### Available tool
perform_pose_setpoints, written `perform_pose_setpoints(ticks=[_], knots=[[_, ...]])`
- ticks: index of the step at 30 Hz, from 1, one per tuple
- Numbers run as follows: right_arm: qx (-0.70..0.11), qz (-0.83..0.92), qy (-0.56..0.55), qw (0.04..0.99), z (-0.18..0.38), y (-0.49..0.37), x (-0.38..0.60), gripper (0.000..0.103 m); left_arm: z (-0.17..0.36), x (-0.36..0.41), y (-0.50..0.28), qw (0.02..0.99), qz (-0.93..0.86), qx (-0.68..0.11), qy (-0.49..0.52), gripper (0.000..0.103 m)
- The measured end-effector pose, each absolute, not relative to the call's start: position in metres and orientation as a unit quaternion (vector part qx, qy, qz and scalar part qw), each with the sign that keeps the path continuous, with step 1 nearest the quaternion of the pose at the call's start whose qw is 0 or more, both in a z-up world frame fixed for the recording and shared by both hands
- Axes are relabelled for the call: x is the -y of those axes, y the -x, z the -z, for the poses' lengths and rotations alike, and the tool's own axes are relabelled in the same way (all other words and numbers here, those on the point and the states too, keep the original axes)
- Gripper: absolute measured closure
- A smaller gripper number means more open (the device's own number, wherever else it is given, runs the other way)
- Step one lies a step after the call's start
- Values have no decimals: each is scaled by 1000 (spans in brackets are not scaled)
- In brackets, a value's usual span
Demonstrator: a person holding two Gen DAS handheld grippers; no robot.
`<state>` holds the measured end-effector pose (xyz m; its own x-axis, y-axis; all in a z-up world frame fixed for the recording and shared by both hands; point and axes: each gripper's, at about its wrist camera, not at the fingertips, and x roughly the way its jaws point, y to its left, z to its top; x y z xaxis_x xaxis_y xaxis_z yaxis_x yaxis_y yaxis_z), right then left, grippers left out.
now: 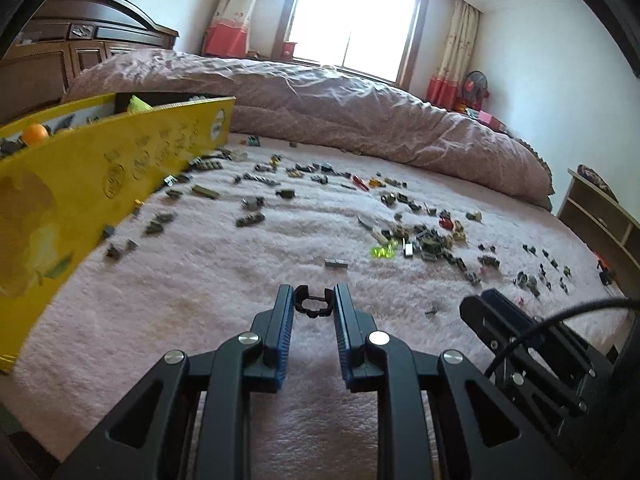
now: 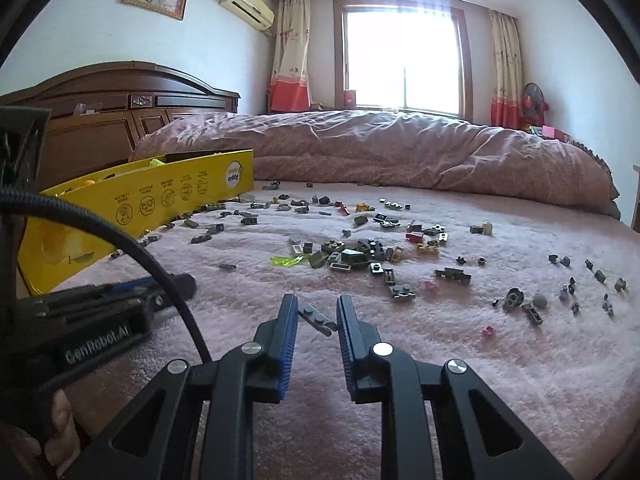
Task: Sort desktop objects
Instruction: 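Close the right gripper on a grey piece while the left gripper holds its piece, then carry both pieces to the yellow box and open the left gripper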
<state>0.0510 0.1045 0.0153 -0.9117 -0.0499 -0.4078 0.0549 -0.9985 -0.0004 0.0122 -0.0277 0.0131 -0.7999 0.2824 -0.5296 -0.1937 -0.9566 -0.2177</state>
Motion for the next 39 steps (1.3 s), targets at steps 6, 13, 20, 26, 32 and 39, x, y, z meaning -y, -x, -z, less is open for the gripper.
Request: perform_pose_setpoints(ticks=[6,13,20,26,32,39], knots=[[7,976,-216,32,-22,-56,-112,83,-34,41,-17,105,-944,100,296,82],[9,975,-218,48,-28,-58,-110,83,-50,52,-23,80,-950,91,288,82],[6,974,-219,58,-31,-59,-108,83,-61,60,-25,59,-954,82,282,82],[6,974,-220,56,-33,-60,-111,83,-68,67,-26,42,-957,74,278,82],[5,973,-225,57,-33,-59,-111,83,-81,84,-27,15,-961,72,265,82],[0,971,-232,61,-32,-58,-108,83,-93,110,-24,-17,-963,85,255,83]])
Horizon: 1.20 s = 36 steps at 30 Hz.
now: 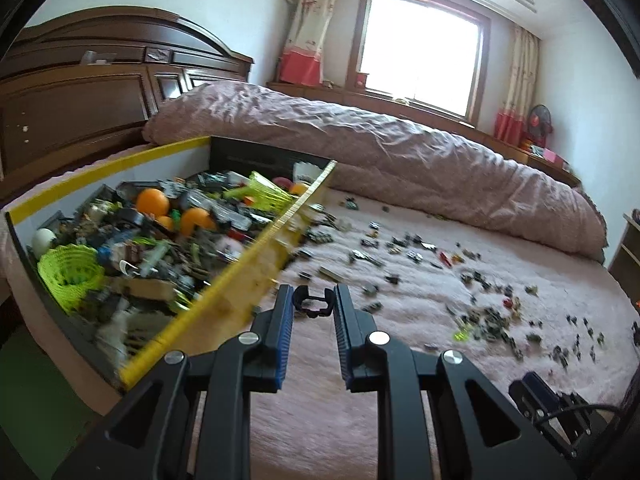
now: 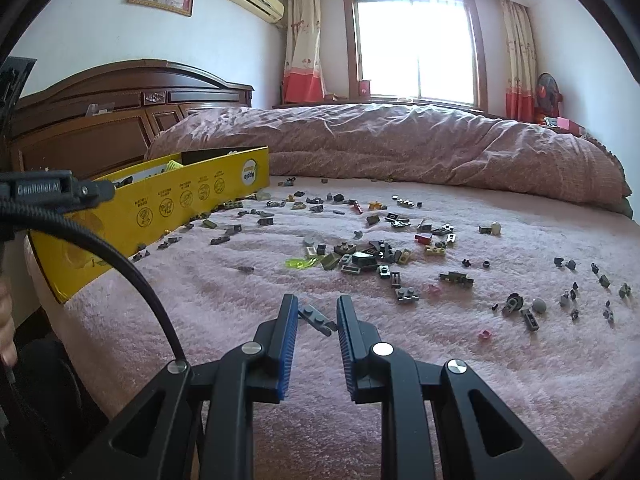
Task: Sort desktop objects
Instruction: 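Carry both pieces to the yellow box and open the left gripper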
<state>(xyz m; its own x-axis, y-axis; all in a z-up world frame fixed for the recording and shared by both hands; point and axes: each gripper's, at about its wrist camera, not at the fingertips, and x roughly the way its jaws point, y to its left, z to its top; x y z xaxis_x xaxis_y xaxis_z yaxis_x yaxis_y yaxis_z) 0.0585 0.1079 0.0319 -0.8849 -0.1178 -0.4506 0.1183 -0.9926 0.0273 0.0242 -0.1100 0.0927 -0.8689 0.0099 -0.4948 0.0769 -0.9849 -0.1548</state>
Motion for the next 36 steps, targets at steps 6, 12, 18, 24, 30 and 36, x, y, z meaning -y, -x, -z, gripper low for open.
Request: perform_pose_setpoints(ticks=[6,12,18,24,30,36], knots=[[-9,969,-237,65,-31,-56,-102,83,-101,137,-18,57,963,-87,-247,83],[-19,968,-241,70,-32,-51,-94,83,-105,162,-11,93,964,-70,-239,82],[-39,968,-234,88,-38,-47,-79,83,-104,201,-4,139,958,-70,-241,82],[-54,966,-227,110,-43,-41,-58,83,-100,239,0,179,949,-77,-247,82],[-54,963,-232,130,-44,-33,-42,83,-90,260,1,193,943,-95,-256,62],[-65,961,-227,147,-51,-19,-22,83,-83,258,2,196,946,-88,-242,20]])
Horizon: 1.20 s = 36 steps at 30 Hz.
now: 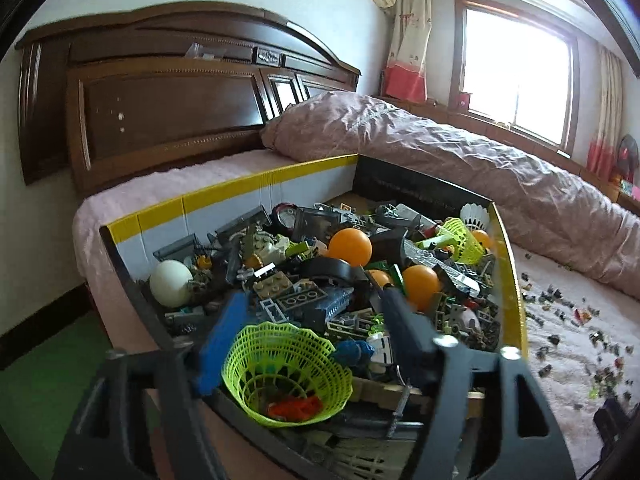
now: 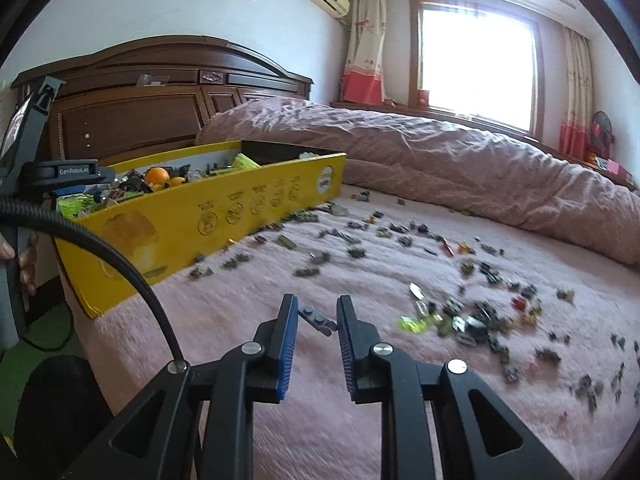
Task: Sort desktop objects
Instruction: 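Carry both pieces to the yellow box and open the left gripper, then open the right gripper over the box to drop the grey piece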
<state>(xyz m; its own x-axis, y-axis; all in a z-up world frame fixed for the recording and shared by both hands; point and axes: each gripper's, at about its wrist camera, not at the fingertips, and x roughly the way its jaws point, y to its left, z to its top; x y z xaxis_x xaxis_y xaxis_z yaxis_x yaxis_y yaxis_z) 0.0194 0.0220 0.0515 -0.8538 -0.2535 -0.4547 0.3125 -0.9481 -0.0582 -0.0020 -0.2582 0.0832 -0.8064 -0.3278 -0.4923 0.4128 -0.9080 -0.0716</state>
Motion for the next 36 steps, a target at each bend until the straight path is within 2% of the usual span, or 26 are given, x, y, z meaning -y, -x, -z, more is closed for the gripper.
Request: perform_pose_setpoints(ticks=[6,20,28,36], knots=[[-74,958,-207,183,-66,-4,8,83,-78,253,7,194,950,-66,-235,3],[-28,941,-199,274,-104,89,84,83,-77,248,9,190,953,-52,-231,1],[-2,932,-238,275,-100,144,101,83,-77,249,9,190,953,-52,-230,1],[-1,929,-247,277,-100,160,105,82,-77,248,10,193,953,-43,-231,1]])
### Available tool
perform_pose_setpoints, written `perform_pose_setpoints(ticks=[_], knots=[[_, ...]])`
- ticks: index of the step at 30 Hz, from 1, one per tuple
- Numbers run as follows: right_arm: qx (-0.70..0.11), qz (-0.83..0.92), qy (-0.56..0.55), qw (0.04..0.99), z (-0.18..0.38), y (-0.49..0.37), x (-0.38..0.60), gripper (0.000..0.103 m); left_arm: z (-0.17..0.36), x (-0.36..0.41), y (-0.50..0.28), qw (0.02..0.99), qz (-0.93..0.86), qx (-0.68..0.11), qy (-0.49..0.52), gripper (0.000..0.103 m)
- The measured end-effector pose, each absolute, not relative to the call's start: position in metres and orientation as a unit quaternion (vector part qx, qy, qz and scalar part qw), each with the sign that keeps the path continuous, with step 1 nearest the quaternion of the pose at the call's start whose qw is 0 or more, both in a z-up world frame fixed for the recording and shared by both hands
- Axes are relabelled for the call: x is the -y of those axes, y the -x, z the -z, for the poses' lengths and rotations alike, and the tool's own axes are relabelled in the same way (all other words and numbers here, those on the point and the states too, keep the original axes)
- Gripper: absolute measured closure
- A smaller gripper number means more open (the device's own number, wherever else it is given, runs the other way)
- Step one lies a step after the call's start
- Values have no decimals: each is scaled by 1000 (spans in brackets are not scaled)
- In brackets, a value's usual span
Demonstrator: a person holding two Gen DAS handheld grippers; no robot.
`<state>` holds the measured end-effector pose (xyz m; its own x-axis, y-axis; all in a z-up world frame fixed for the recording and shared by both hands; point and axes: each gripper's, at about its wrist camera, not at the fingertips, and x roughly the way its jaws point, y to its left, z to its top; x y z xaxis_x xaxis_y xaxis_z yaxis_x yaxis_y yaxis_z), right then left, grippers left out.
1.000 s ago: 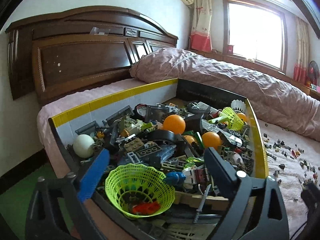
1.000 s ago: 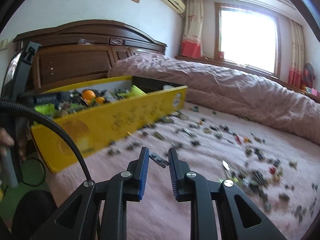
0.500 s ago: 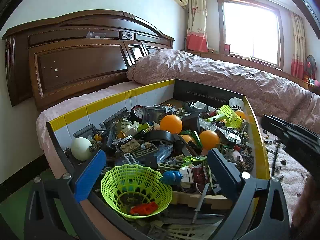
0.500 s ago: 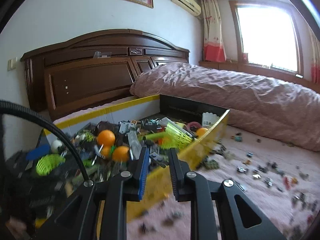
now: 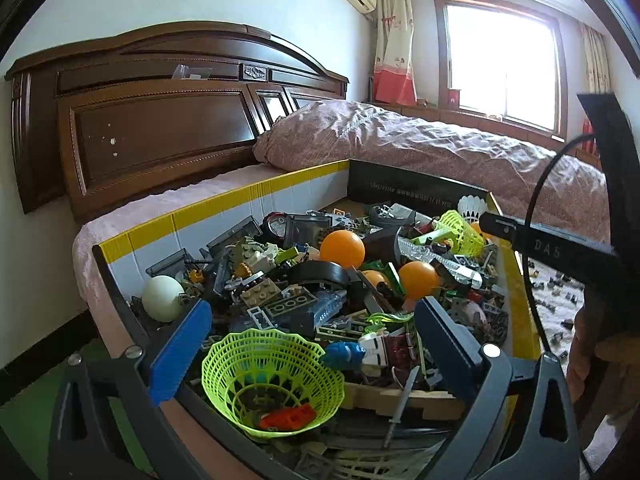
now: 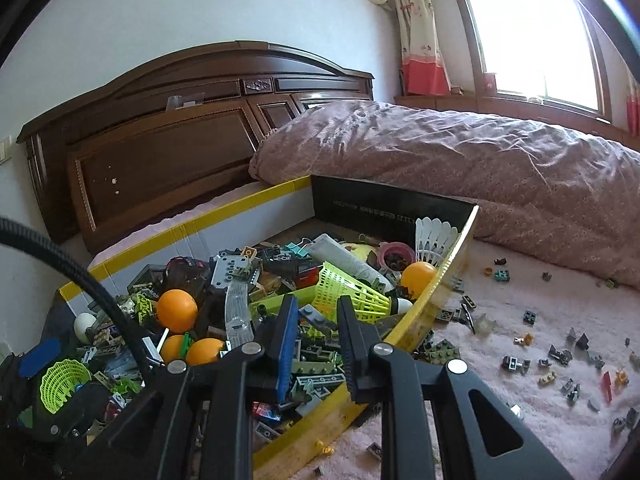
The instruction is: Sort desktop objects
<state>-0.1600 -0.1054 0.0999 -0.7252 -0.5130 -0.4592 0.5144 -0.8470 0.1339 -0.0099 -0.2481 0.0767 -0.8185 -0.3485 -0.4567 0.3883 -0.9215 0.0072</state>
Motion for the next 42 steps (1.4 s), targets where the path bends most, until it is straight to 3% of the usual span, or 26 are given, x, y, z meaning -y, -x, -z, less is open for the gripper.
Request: perform_pose_setpoints(ticks=[2,4,6,8,14,16,24,42], knots=[[-3,927,-247,282,-100,162,107,82,-77,248,10,194,953,-44,-230,1],[-5,924,-251,287,-100,162,110,75,-77,249,9,195,952,-44,-230,1],[-4,927,-249,281,-101,160,110,55,-77,249,9,195,953,-44,-230,1],[6,930,-241,279,-101,155,107,50,-77,249,9,195,952,-44,-230,1],[21,930,-239,278,-106,147,98,48,-78,250,8,194,953,-44,-228,1],[30,932,-234,276,-107,140,93,41,-78,249,8,194,953,-43,-229,1],[32,934,-222,277,-112,104,73,31,-77,248,10,197,951,-40,-234,0],[37,951,-222,213,-87,8,-10,25,-76,246,11,207,947,-36,-242,0]])
